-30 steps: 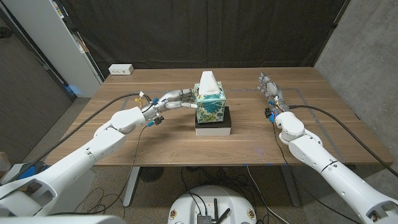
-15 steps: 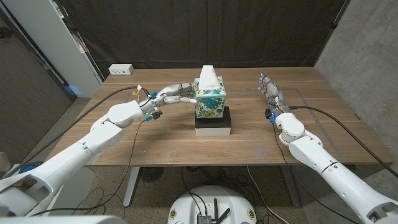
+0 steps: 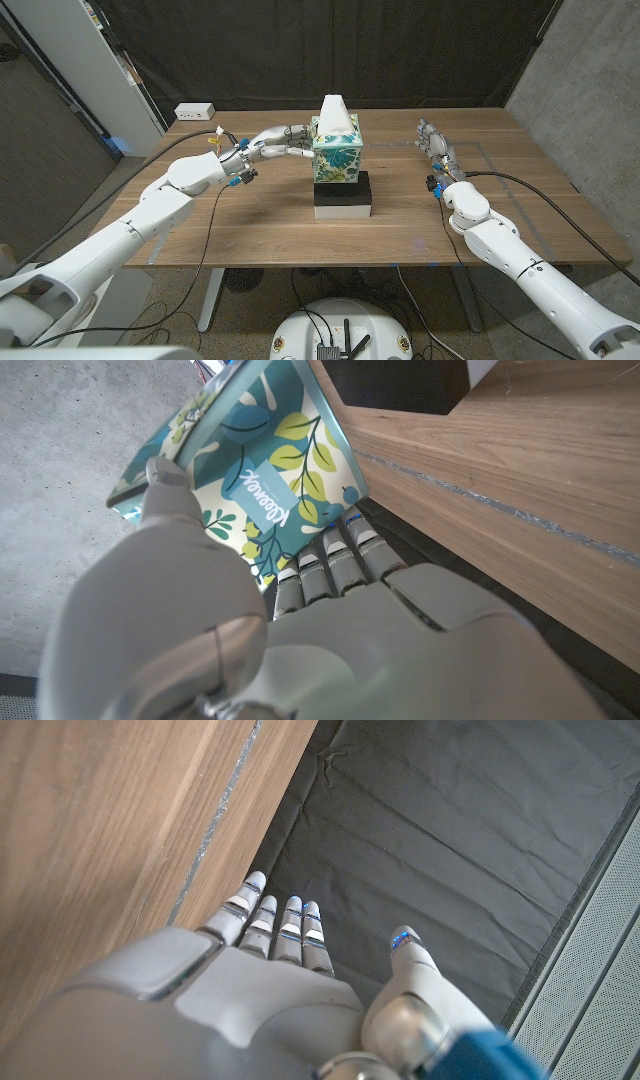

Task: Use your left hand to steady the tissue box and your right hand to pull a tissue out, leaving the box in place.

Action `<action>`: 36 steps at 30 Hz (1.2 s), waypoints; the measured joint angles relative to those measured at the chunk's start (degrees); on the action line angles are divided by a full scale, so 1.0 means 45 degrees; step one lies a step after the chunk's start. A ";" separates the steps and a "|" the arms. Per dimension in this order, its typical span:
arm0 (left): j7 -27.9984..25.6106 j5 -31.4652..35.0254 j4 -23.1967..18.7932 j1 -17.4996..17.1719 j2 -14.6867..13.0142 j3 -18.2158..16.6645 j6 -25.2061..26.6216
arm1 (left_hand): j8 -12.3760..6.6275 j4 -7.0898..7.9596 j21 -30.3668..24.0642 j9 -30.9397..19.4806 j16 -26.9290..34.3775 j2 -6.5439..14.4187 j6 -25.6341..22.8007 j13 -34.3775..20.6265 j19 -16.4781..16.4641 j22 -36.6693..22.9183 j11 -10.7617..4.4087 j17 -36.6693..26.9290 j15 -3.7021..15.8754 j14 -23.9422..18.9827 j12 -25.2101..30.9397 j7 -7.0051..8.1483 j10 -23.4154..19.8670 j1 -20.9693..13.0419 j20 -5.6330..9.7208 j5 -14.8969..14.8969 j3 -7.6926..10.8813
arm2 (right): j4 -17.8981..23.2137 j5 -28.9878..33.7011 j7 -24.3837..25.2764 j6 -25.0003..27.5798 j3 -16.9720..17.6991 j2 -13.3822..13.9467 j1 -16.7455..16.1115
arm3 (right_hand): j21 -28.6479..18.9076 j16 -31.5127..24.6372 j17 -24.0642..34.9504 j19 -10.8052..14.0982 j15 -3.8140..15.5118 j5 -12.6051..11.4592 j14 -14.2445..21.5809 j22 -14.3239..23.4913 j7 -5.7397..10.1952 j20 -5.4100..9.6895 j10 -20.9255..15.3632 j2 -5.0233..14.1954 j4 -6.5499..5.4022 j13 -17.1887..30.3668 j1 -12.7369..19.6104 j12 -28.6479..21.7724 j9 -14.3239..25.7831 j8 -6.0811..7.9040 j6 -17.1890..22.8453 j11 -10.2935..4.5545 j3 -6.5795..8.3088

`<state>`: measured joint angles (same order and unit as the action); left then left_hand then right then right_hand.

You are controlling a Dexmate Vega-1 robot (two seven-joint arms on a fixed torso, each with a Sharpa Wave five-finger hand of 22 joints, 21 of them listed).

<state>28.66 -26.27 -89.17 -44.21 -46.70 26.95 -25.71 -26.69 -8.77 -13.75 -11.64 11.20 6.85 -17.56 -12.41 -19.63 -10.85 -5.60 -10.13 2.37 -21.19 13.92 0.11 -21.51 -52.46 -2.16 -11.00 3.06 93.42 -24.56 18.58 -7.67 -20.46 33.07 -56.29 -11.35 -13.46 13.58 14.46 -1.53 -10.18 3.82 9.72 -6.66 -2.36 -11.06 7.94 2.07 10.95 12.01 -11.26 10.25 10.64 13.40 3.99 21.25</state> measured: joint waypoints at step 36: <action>0.0203 -0.0471 -0.0076 -0.0102 -0.0024 -0.0246 0.0003 | -0.0002 -0.0075 0.0051 0.0000 -0.0049 0.0175 -0.0006 -0.0117 0.0000 -0.0048 0.0016 -0.0003 0.0000 0.0000 -0.0100 0.0005 -0.0112 0.0190 0.0000 0.0143 0.0364 | 0.0471 -0.0334 0.0045 -0.0078 0.0290 0.0114 -0.0541 | 0.0000 0.0000 0.0000 0.0000 0.0000 0.0000 0.0000 0.0000 0.0000 0.0000 0.0000 0.0119 0.0052 0.0000 -0.0119 0.0000 0.0000 0.0000 0.0000 0.0000 0.0055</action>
<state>29.58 -28.38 -89.52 -44.67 -46.81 25.84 -25.70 -26.70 -9.10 -13.52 -11.64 10.98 7.64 -17.59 -12.94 -19.63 -11.07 -5.53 -10.14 2.36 -21.19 13.47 0.13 -22.01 -51.61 -2.16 -10.36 4.70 95.54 -26.06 18.78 -8.02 -19.16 33.58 -58.73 -11.35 -13.46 13.58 14.46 -1.53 -10.18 3.82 9.72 -6.66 -2.36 -11.06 8.47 2.31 10.95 11.48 -11.26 10.25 10.64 13.40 3.99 21.49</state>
